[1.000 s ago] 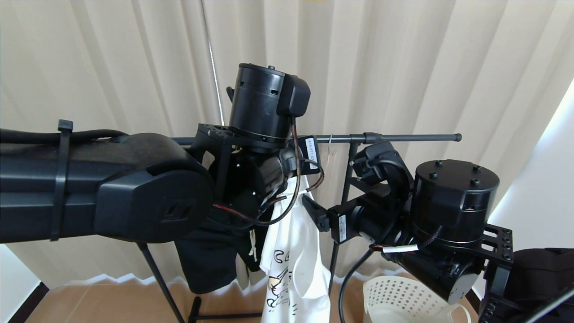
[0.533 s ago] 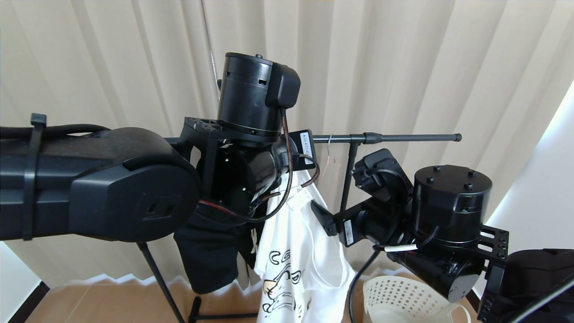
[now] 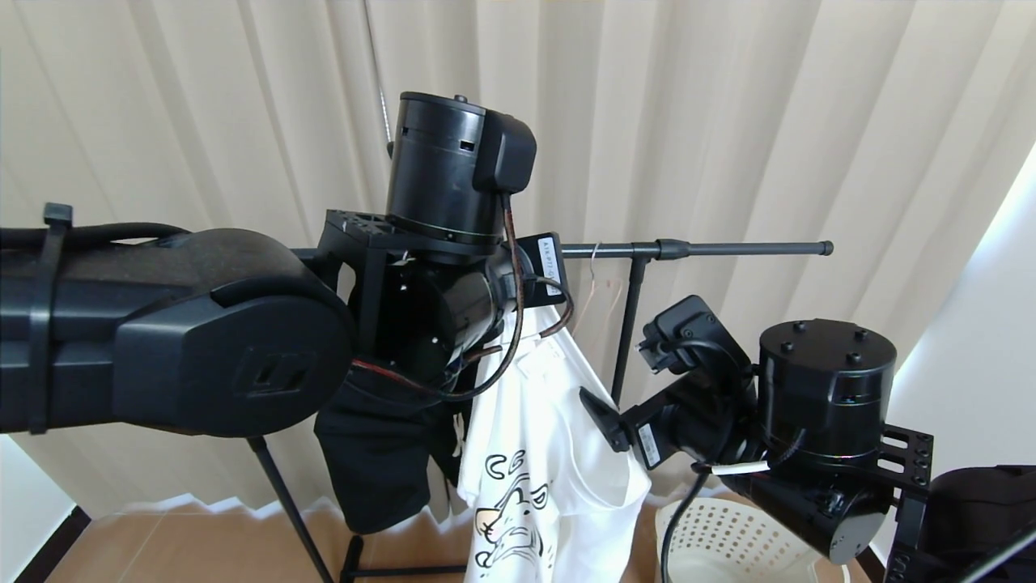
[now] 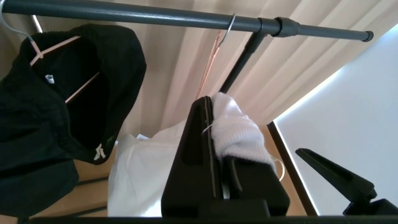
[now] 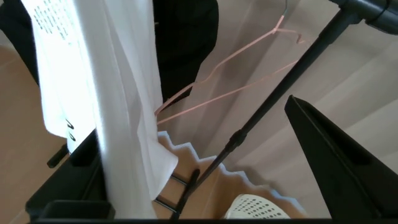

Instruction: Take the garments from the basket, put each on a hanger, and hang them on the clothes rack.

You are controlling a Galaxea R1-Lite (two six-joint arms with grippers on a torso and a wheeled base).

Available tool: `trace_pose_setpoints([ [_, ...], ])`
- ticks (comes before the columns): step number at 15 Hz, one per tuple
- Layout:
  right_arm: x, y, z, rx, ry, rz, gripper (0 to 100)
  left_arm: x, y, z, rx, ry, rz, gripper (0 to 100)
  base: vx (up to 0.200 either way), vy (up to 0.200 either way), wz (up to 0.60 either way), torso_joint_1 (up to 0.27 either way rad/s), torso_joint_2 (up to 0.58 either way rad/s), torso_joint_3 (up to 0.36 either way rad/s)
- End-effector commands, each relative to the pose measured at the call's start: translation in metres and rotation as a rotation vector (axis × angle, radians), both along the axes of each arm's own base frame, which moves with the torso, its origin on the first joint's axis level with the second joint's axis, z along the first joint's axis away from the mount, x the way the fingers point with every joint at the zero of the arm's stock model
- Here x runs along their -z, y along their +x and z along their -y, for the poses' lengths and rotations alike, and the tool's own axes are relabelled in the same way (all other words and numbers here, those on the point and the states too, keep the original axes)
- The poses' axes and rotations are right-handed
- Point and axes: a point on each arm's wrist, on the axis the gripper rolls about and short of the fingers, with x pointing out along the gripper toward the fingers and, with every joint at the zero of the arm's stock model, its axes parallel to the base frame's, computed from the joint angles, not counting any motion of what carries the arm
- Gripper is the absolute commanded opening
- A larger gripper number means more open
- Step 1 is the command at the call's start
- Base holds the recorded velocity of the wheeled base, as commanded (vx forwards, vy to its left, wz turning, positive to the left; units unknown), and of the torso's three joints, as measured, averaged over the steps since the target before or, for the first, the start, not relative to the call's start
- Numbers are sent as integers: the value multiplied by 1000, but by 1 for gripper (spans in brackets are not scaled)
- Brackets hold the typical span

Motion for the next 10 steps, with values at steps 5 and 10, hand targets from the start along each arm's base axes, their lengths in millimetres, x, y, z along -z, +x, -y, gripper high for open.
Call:
trace_pose_setpoints([
  [5,1,-3,10,0,-54,10,100,-1,-1,-1,-1,-1,3,0,0,0,0,0,0,0],
  [10,4,-3,13,0,-84,10,100,-1,-1,-2,-1,0,2,0,0,0,0,0,0,0],
])
